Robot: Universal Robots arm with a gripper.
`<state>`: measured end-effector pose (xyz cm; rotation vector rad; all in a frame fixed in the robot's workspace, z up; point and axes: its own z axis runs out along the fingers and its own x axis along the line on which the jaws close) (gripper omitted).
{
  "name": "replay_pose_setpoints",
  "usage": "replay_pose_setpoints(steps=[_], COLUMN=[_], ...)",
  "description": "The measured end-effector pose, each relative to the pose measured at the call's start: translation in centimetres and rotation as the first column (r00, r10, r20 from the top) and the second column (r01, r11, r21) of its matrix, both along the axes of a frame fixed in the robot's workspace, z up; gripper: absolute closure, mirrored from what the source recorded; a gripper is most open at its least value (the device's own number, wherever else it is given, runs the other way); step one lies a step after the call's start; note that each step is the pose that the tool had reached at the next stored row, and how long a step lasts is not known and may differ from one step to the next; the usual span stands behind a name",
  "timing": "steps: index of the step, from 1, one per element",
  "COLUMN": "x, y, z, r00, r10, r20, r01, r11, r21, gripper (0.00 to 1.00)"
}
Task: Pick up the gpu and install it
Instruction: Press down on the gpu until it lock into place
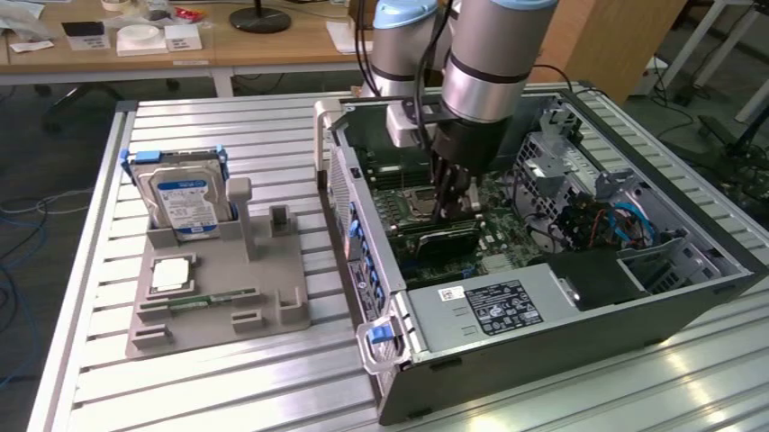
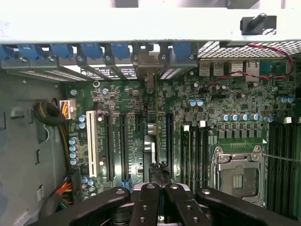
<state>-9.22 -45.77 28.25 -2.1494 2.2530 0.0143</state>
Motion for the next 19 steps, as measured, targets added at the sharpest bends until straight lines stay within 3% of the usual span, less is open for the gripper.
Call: replay_pose_setpoints(steps=[7, 19], x=[0.0, 0.2], y=[0.07, 0.25], z=[-0.90, -1.46], r00=[1.0000, 1.0000], r10=[0.000, 0.000], r20=[0.0001, -0.0001], r01=[0.000, 0.000], r11=[1.0000, 1.0000], r21=[0.0001, -0.0002], gripper=[0.89, 0.89])
